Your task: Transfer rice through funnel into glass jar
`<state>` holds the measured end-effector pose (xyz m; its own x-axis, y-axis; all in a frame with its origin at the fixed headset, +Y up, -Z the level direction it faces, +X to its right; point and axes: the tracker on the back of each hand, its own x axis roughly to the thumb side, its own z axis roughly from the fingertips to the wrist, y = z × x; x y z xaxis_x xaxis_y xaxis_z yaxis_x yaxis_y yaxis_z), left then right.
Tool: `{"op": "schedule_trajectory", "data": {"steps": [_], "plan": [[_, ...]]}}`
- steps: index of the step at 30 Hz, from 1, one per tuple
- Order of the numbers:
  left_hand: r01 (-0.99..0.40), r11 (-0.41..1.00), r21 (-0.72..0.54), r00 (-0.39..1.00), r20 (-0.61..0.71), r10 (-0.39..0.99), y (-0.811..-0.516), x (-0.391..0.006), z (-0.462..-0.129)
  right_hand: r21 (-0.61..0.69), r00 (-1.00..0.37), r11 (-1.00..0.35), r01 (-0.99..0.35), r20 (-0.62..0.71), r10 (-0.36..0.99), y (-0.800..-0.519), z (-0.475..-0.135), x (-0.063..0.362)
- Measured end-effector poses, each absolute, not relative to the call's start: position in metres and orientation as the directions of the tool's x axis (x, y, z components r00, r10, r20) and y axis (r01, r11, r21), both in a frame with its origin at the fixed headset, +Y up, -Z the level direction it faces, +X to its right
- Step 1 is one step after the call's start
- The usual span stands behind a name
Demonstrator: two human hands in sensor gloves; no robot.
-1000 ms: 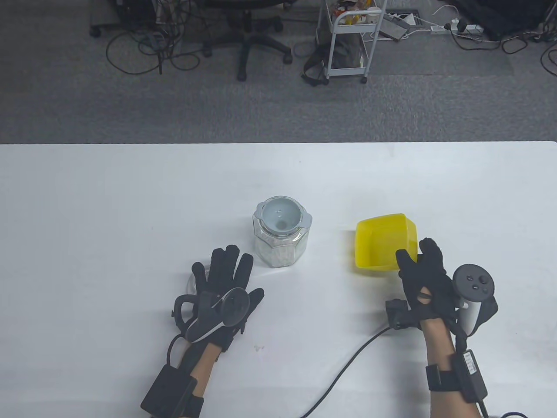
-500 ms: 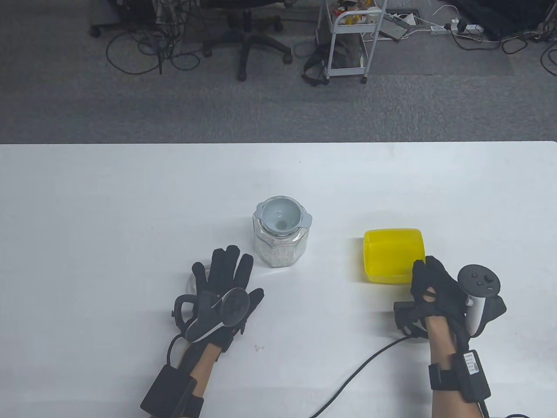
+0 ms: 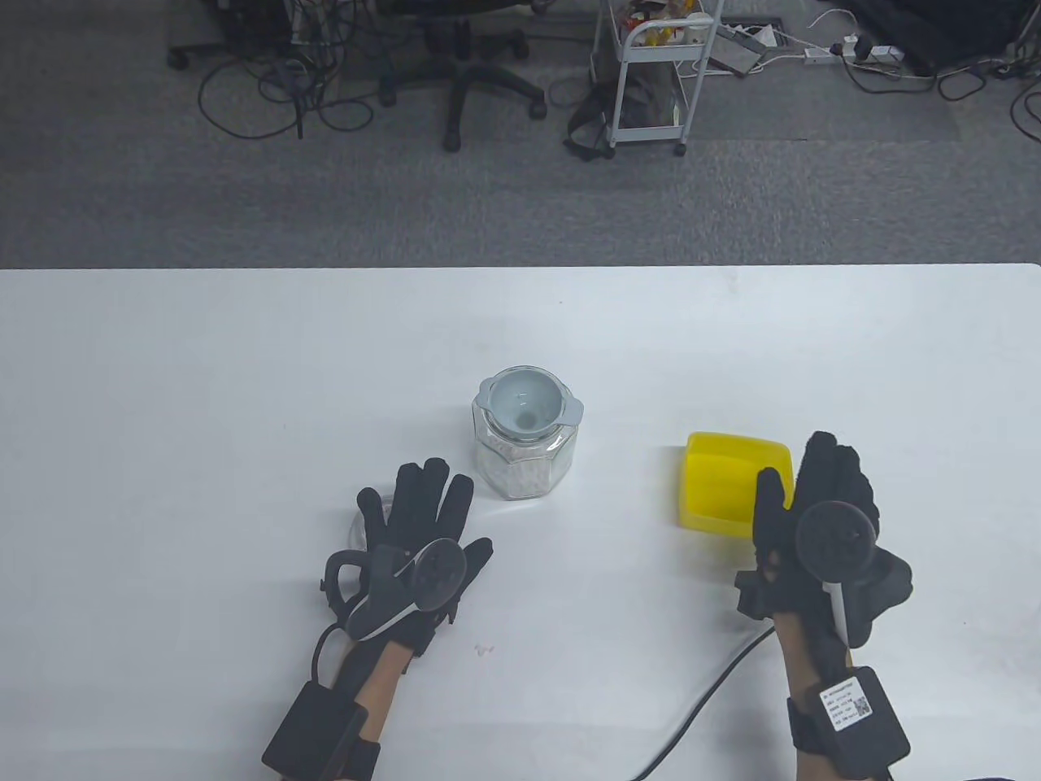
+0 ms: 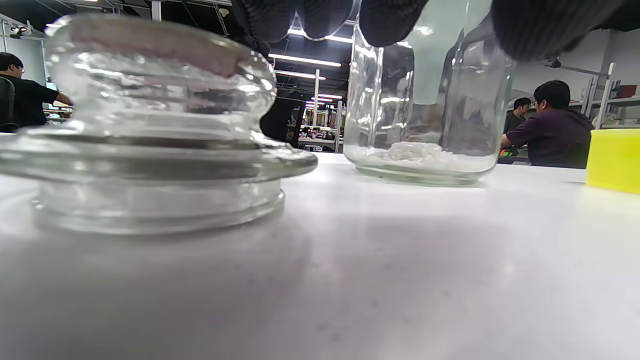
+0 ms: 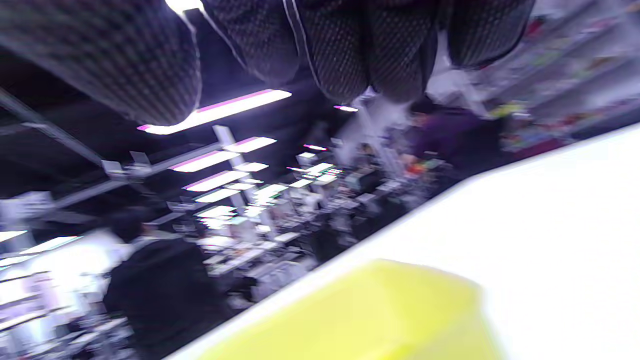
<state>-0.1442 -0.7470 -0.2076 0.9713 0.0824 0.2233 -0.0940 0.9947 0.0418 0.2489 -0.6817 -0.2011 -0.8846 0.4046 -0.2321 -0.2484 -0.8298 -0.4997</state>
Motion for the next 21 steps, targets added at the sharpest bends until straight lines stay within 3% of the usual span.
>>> {"op": "schedule_trajectory", "data": {"steps": [4,7,10,12,17,21], "plan": [[-0.096,0.993,0.065,0.970,0.228,0.079,-0.747,-0.144,-0.207,-0.395,-0.972,-0.899,-0.188,-0.053,0.227,-0.681,-0.198,0.200],[-0.104,0.987,0.122,0.974,0.214,0.076,-0.746,-0.145,-0.206,-0.238,-0.976,-0.947,-0.216,0.057,0.209,-0.701,-0.204,0.175],[-0.114,0.977,0.183,0.977,0.200,0.076,-0.742,-0.149,-0.204,-0.070,-0.992,-0.991,-0.113,0.061,0.109,-0.719,-0.211,0.161],[-0.133,0.970,0.203,0.976,0.195,0.093,-0.739,-0.151,-0.203,-0.027,-0.996,-0.998,-0.061,0.071,0.059,-0.723,-0.213,0.157],[-0.235,0.945,0.227,0.963,0.188,0.194,-0.724,-0.159,-0.205,0.025,-0.998,-0.999,-0.024,0.054,0.026,-0.727,-0.215,0.157],[-0.312,0.907,0.285,0.950,0.123,0.288,-0.691,-0.161,-0.220,0.050,-0.999,-0.998,-0.035,0.029,0.037,-0.729,-0.219,0.161]]}}
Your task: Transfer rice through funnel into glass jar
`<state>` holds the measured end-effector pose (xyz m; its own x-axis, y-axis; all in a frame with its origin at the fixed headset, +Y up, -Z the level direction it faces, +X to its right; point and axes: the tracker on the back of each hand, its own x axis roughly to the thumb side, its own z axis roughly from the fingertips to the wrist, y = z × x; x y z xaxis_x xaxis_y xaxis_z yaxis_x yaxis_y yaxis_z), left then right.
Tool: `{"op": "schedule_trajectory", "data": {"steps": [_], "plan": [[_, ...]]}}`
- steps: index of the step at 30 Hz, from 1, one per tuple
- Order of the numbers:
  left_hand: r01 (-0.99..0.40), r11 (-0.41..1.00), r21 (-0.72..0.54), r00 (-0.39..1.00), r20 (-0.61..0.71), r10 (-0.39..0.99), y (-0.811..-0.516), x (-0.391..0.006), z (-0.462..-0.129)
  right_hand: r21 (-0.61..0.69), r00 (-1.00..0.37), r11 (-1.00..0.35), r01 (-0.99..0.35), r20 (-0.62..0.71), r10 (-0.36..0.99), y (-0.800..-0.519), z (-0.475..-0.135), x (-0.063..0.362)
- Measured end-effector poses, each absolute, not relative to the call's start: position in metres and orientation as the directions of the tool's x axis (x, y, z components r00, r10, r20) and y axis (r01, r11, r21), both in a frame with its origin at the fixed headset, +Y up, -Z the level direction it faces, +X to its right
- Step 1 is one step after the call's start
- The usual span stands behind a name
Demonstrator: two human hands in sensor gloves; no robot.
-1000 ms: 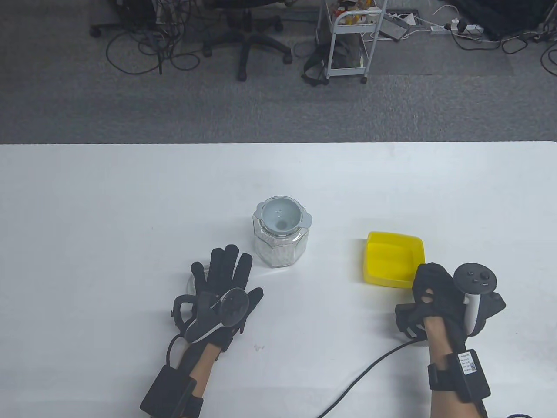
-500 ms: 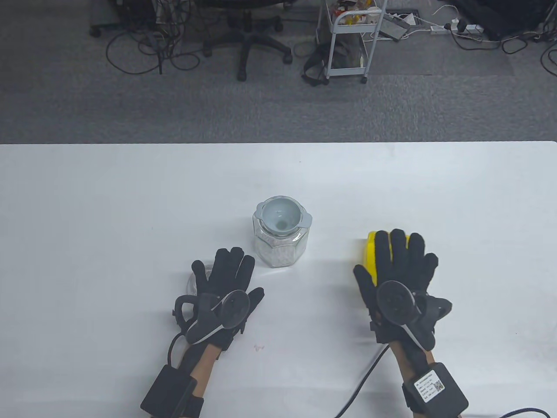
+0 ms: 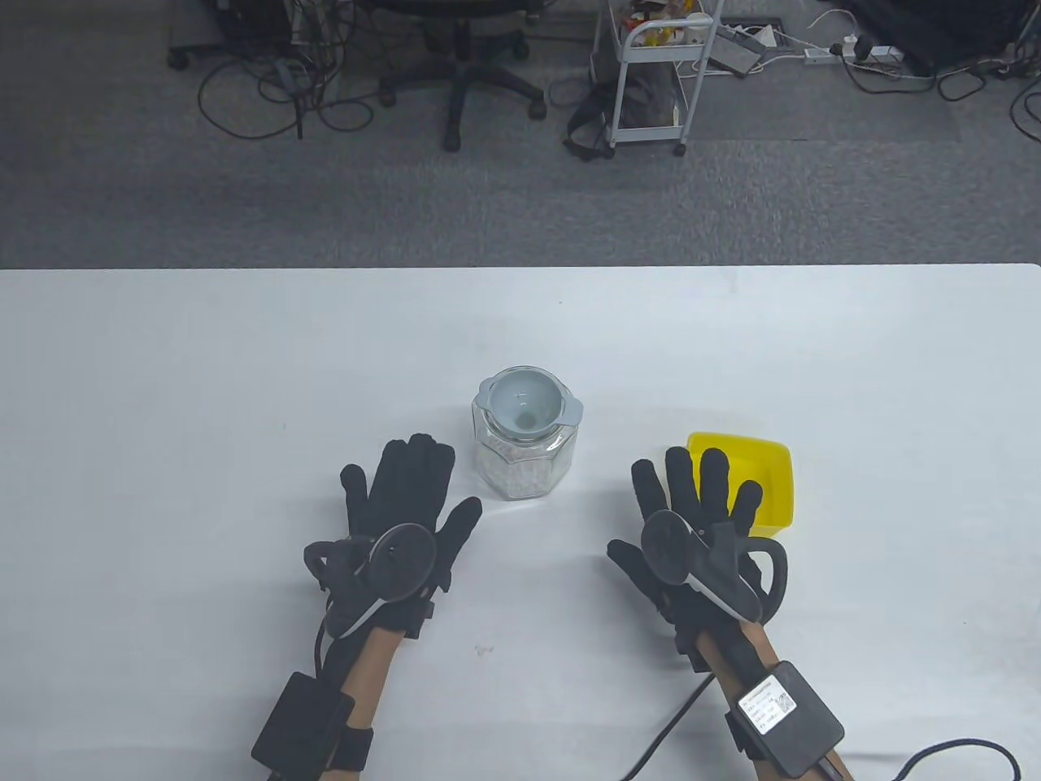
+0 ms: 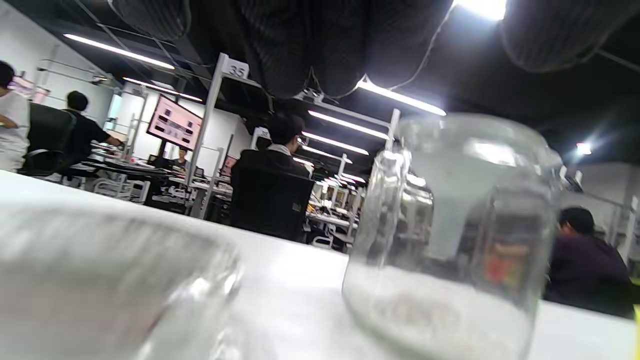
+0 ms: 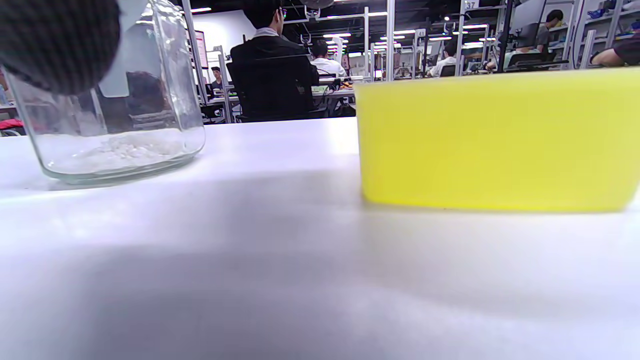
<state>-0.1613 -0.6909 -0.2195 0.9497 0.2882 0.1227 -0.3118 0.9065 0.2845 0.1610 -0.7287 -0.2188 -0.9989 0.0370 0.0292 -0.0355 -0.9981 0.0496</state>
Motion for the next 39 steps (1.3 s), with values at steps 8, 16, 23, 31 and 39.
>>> {"op": "schedule_trajectory", "data": {"steps": [8,16,23,31,39], "plan": [[-0.348,0.933,0.093,0.935,-0.036,0.353,-0.646,-0.132,-0.288,0.034,-0.999,-0.999,-0.040,0.005,0.040,-0.728,-0.219,0.162],[-0.298,0.949,-0.103,0.944,-0.182,0.276,-0.660,-0.114,-0.338,0.024,-0.998,-0.997,-0.069,0.004,0.069,-0.729,-0.221,0.164],[-0.299,0.954,0.017,0.941,-0.163,0.298,-0.659,-0.114,-0.334,0.012,-0.997,-0.997,-0.071,0.011,0.071,-0.729,-0.222,0.163],[-0.592,0.802,0.076,0.802,-0.041,0.596,-0.635,-0.139,-0.312,-0.032,-0.993,-0.992,-0.122,-0.004,0.122,-0.723,-0.221,0.169],[-0.693,0.677,0.246,0.720,0.190,0.668,-0.628,-0.157,-0.257,-0.120,-0.976,-0.969,-0.218,0.023,0.217,-0.717,-0.219,0.175]]}}
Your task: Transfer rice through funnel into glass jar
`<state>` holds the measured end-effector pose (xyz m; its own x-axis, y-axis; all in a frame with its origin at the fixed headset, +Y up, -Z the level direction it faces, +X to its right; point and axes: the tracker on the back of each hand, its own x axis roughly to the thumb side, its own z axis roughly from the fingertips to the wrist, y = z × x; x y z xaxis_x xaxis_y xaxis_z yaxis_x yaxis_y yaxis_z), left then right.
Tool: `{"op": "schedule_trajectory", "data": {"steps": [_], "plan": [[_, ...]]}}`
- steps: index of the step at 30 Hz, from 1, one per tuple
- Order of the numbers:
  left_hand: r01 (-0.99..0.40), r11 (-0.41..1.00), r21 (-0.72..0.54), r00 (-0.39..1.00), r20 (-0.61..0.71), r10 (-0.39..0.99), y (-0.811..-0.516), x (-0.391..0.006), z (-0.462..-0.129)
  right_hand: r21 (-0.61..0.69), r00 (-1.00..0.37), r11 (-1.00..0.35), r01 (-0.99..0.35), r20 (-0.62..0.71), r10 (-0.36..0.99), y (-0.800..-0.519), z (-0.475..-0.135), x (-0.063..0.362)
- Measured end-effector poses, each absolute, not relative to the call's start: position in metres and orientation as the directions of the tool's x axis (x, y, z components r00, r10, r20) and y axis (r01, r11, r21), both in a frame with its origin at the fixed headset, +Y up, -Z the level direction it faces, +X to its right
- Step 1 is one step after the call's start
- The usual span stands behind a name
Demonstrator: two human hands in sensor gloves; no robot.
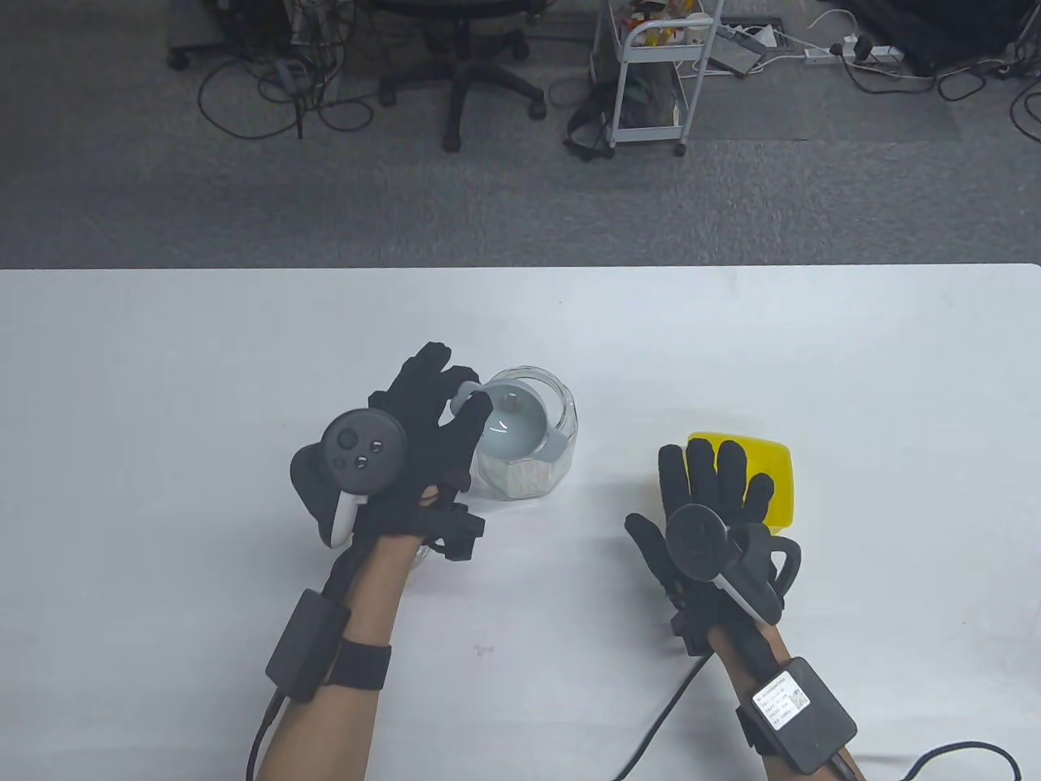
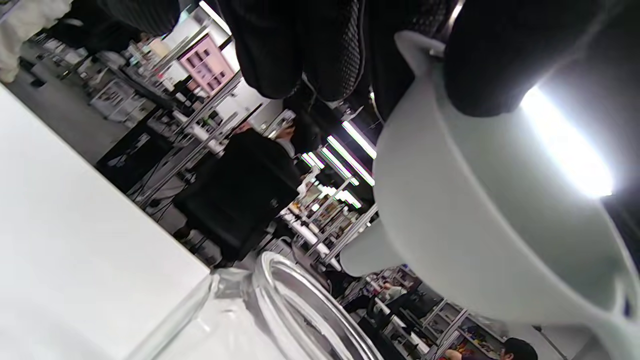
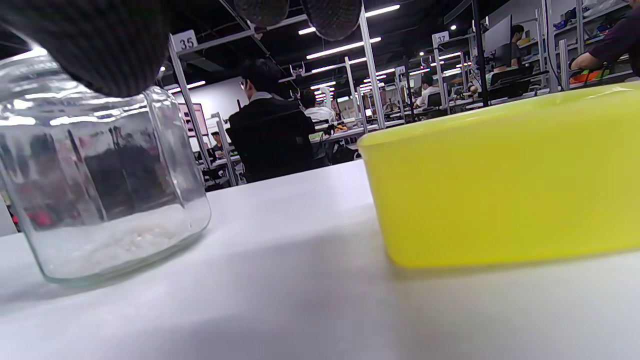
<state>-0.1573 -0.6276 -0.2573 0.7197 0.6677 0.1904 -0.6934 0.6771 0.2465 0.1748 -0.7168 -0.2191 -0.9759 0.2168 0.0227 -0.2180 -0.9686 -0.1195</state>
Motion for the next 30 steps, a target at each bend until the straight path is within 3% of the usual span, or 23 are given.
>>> {"op": "schedule_trajectory", "data": {"steps": [5,11,15,19,25,30], "plan": [[-0.673,0.706,0.219,0.735,0.301,0.607,-0.645,-0.150,-0.226,-0.202,-0.964,-0.943,-0.264,0.060,0.257,-0.712,-0.214,0.174],[-0.691,0.676,0.254,0.716,0.367,0.594,-0.668,-0.135,-0.197,-0.343,-0.884,-0.823,-0.453,0.297,0.362,-0.698,-0.198,0.164],[-0.721,0.662,0.207,0.685,0.360,0.633,-0.685,-0.128,-0.196,-0.274,-0.861,-0.845,-0.459,0.373,0.347,-0.696,-0.189,0.146],[-0.739,0.650,0.174,0.662,0.362,0.656,-0.688,-0.121,-0.197,-0.278,-0.881,-0.873,-0.401,0.379,0.284,-0.701,-0.185,0.130],[-0.677,0.711,0.190,0.718,0.381,0.582,-0.687,-0.117,-0.196,-0.270,-0.830,-0.801,-0.535,0.344,0.439,-0.701,-0.188,0.139],[-0.680,0.698,0.223,0.719,0.384,0.579,-0.681,-0.126,-0.195,-0.312,-0.854,-0.796,-0.519,0.225,0.469,-0.696,-0.198,0.169]]}}
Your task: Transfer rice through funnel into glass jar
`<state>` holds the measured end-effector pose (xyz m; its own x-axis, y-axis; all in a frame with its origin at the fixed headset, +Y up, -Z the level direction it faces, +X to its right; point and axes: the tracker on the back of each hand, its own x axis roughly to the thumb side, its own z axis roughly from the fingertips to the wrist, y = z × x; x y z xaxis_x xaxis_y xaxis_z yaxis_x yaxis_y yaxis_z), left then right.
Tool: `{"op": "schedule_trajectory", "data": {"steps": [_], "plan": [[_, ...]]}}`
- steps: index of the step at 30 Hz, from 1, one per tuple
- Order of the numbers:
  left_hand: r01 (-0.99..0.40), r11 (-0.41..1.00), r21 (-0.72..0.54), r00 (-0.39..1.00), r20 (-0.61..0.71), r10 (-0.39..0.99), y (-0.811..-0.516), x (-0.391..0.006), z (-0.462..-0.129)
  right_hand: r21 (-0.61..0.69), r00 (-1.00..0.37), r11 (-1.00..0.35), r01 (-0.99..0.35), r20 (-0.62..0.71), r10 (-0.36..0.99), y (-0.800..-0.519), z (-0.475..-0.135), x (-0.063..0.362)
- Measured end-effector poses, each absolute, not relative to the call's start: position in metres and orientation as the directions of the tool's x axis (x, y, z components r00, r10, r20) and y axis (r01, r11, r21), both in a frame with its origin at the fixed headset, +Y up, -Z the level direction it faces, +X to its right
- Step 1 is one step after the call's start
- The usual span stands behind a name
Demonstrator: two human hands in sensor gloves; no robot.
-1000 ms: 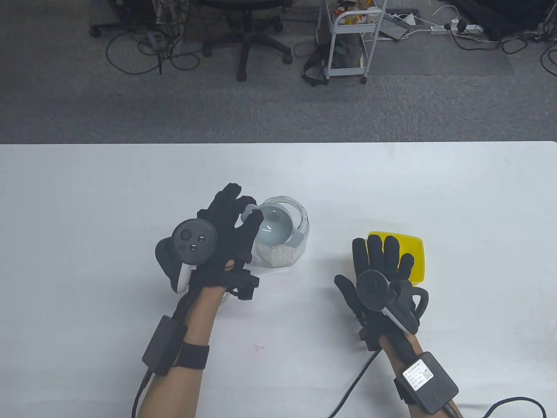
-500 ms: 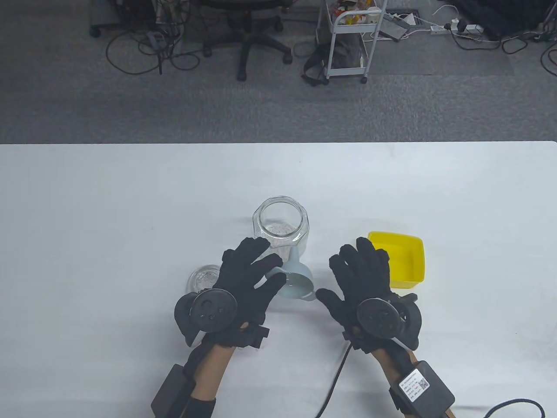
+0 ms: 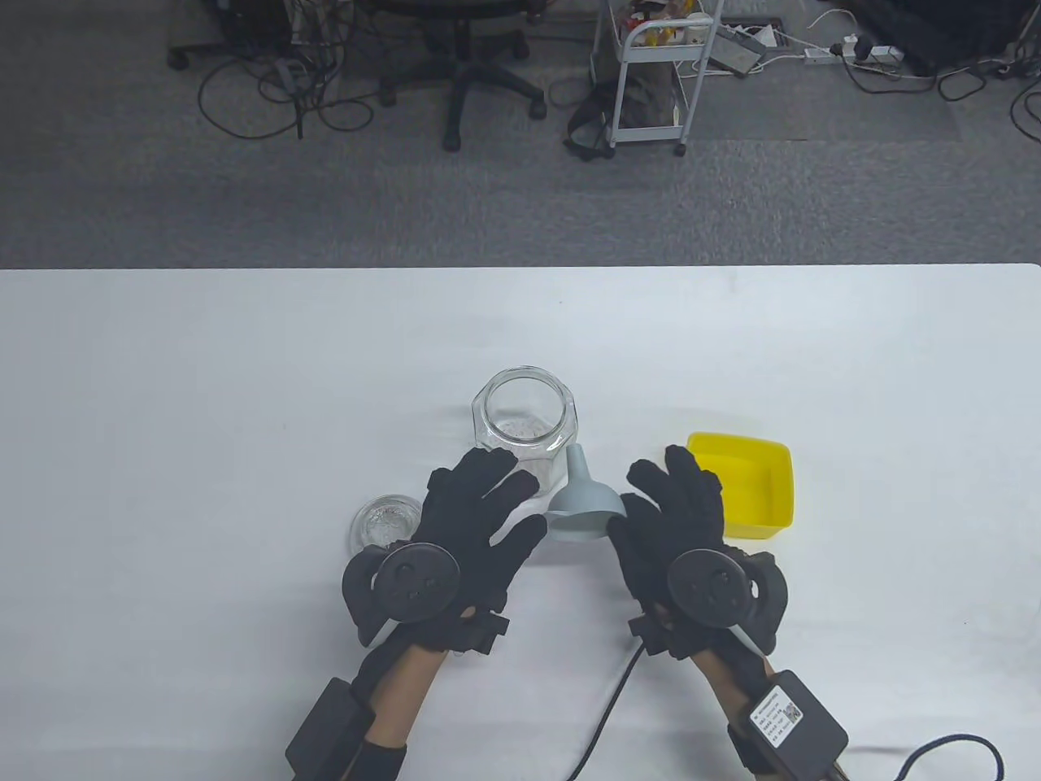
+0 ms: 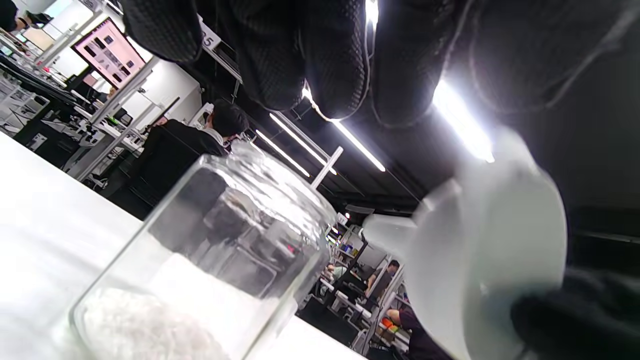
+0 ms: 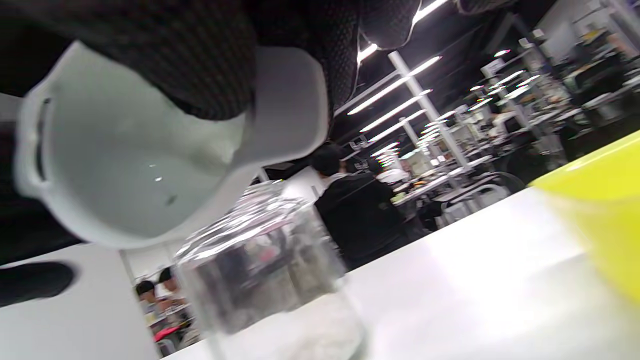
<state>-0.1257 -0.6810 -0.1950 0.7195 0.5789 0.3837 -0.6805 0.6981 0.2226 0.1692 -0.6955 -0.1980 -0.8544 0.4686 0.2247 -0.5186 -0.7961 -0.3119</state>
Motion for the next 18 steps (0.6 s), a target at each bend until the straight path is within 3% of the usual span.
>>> {"op": "schedule_trajectory", "data": {"steps": [4,6,10,15,18], "plan": [[-0.435,0.821,0.370,0.886,0.336,0.319,-0.682,-0.143,-0.193,-0.427,-0.929,-0.833,-0.350,0.048,0.366,-0.690,-0.206,0.209],[-0.311,0.868,0.387,0.935,0.290,0.205,-0.692,-0.153,-0.194,-0.451,-0.945,-0.853,-0.261,-0.062,0.322,-0.689,-0.210,0.226],[-0.319,0.909,0.267,0.938,0.229,0.262,-0.723,-0.165,-0.197,-0.397,-0.936,-0.905,-0.153,-0.235,0.261,-0.693,-0.215,0.251],[-0.160,0.978,0.135,0.976,0.169,0.136,-0.743,-0.165,-0.202,-0.305,-0.898,-0.950,-0.064,-0.398,0.188,-0.696,-0.216,0.270],[-0.207,0.974,0.097,0.968,0.167,0.189,-0.749,-0.164,-0.202,-0.270,-0.876,-0.960,-0.071,-0.443,0.190,-0.697,-0.216,0.278]]}}
